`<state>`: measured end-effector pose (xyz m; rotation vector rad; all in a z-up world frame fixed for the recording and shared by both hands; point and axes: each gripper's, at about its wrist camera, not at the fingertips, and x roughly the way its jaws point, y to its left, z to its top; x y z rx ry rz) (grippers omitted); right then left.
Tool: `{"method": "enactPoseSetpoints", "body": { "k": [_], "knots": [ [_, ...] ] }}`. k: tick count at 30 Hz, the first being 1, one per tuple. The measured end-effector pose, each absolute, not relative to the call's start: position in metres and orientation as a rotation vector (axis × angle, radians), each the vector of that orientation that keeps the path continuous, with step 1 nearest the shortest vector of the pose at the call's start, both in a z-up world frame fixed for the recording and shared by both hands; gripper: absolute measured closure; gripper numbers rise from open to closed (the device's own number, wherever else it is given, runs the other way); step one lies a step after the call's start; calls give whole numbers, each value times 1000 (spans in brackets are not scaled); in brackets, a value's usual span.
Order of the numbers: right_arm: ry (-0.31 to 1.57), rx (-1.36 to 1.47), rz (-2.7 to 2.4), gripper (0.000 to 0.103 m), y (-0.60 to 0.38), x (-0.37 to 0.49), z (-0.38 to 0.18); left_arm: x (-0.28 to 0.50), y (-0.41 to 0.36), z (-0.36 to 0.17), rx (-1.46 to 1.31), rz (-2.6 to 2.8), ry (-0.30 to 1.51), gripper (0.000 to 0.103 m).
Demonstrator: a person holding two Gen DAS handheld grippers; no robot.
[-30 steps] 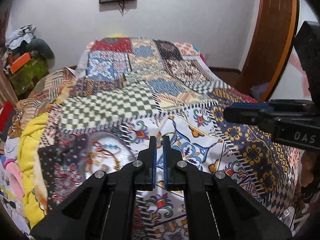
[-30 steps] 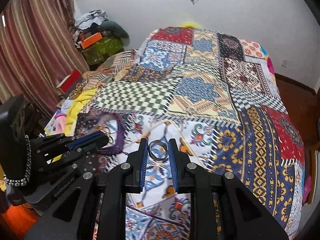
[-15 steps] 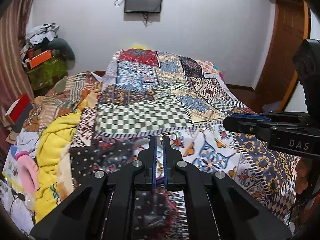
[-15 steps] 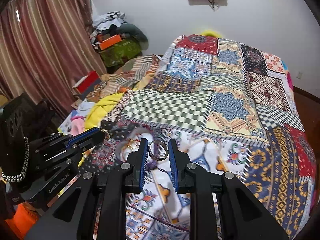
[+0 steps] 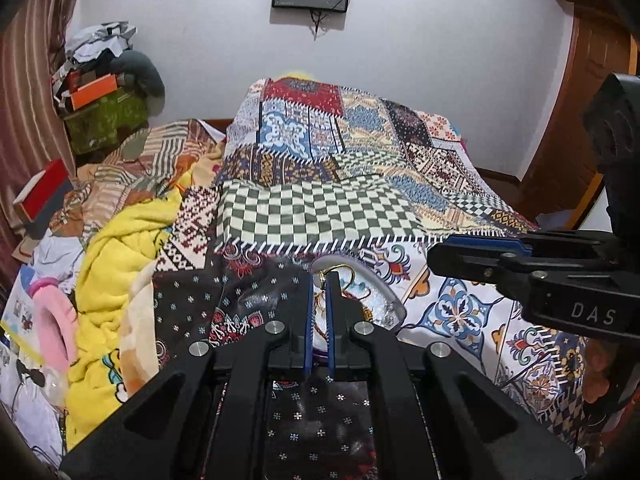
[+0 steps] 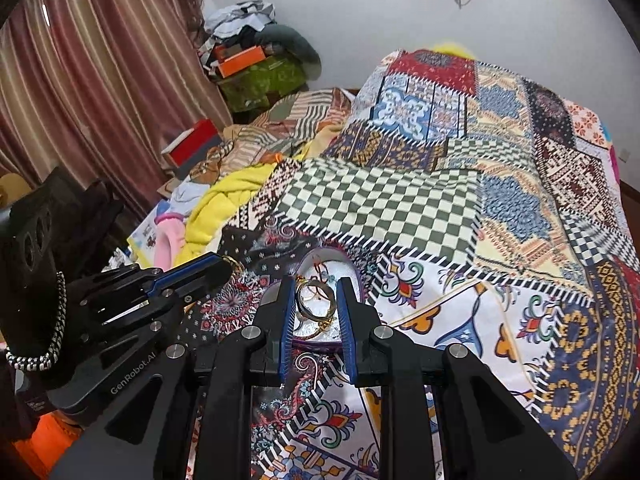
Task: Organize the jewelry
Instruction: 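Carry both pieces over the heart tin and open both tools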
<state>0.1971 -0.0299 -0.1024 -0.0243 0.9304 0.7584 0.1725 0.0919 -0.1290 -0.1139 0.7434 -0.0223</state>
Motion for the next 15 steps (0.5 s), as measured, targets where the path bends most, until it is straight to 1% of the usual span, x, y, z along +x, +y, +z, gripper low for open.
{"method": "enactPoseSetpoints", "body": {
  "k": [9, 15],
  "knots": [
    [1024, -10, 763, 84, -20, 210, -138, 184, 96, -164, -162, -42, 810, 99],
    [1056, -22, 769, 84, -14, 216, -153, 188, 95, -173, -166, -61, 827, 99]
  ]
}}
